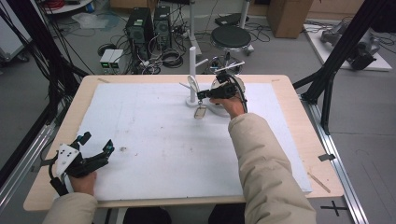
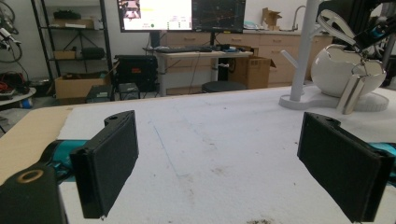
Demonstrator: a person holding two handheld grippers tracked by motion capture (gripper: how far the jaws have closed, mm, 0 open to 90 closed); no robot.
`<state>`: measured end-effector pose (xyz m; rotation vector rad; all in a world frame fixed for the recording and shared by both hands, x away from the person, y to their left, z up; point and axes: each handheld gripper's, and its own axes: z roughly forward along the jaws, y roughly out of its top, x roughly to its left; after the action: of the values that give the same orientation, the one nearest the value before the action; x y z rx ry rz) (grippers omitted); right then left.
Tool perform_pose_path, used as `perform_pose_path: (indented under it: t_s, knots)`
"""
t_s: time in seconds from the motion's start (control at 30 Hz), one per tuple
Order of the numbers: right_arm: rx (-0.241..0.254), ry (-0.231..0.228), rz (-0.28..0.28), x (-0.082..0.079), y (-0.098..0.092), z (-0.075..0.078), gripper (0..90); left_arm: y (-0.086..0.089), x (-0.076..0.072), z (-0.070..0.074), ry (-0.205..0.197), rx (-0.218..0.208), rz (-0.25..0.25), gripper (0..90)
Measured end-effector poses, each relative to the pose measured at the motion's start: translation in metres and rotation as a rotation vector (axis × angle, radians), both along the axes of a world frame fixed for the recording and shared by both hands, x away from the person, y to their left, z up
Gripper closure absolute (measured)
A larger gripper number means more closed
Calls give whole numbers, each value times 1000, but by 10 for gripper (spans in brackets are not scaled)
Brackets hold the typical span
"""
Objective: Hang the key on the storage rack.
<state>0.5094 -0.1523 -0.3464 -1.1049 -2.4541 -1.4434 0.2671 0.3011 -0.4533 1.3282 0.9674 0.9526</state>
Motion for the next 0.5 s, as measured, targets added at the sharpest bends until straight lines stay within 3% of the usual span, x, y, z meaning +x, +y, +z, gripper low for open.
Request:
perform_pose_path:
  t_s: [0.5]
  knots:
    - [22, 37, -46, 8, -2, -9, 740, 0, 0, 0, 0, 0, 0, 129]
